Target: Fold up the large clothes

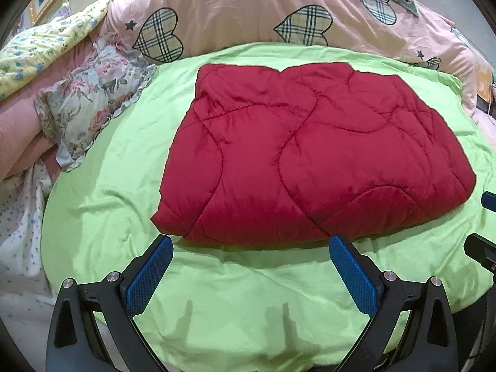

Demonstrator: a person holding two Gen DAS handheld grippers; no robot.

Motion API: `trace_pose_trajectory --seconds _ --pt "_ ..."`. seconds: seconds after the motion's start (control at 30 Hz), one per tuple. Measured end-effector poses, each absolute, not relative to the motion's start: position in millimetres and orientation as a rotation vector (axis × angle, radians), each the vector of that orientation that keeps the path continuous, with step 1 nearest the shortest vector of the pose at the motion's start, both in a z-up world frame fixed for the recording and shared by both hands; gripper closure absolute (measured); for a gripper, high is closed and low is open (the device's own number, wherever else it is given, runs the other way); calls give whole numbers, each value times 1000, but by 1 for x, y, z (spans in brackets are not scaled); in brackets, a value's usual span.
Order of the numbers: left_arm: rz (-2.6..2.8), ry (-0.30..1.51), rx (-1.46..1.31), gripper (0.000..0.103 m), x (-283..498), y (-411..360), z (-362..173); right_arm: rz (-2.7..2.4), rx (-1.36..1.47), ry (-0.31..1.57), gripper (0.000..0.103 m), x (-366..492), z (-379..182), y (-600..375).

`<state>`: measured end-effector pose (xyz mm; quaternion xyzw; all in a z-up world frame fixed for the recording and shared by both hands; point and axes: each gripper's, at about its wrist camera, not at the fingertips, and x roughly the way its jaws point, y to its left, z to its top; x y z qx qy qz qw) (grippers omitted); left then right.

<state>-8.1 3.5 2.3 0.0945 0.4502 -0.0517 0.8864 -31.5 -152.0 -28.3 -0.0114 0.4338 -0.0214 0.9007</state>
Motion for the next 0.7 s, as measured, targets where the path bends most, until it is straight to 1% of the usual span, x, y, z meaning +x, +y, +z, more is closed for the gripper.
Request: trace_pose_trajectory --seconds 0.3,0.7 --pt "-114 899 213 1 -27 1 20 -33 -32 870 3 -40 -4 -139" --pt "-112 893 213 1 -24 1 25 -50 2 879 3 -32 -5 -147"
